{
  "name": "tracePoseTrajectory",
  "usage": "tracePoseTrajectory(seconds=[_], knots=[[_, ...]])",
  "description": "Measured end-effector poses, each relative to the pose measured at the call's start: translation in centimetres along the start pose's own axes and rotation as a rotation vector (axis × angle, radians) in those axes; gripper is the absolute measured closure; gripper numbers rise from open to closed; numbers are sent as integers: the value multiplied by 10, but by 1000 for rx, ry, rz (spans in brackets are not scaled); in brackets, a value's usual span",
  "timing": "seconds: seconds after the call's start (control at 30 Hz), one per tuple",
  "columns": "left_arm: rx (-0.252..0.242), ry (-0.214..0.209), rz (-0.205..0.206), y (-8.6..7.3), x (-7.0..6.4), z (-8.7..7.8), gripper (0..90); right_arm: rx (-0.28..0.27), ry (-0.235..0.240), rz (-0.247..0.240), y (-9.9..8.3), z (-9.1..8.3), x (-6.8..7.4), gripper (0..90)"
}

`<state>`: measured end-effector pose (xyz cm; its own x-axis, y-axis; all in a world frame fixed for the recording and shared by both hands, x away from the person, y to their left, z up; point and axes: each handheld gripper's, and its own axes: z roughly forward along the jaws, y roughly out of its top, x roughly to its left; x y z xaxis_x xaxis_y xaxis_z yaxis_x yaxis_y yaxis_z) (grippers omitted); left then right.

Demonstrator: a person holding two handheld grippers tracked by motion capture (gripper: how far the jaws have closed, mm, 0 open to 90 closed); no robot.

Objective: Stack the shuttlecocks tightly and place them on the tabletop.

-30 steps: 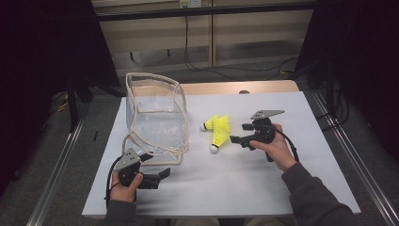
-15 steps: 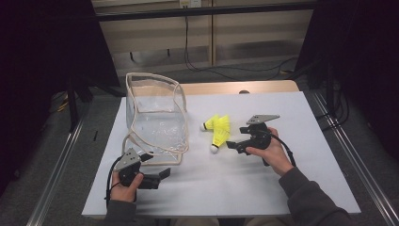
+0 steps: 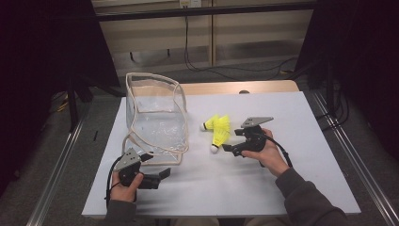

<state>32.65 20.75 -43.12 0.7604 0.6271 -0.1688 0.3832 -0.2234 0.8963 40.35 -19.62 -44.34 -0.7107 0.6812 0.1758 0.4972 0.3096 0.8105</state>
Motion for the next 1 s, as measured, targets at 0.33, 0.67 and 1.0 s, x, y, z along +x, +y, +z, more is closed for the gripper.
tracePoseTrajectory(seconds=[0.33,0.67,1.0], knots=[[2,-1,2,0,0,0,38,3,8,-27,0,8,1,153],[2,1,0,0,1,0,38,-1,26,-41,4,12,3,195],[-2,1,-2,0,1,-1,38,11,50,-46,2,6,6,269]])
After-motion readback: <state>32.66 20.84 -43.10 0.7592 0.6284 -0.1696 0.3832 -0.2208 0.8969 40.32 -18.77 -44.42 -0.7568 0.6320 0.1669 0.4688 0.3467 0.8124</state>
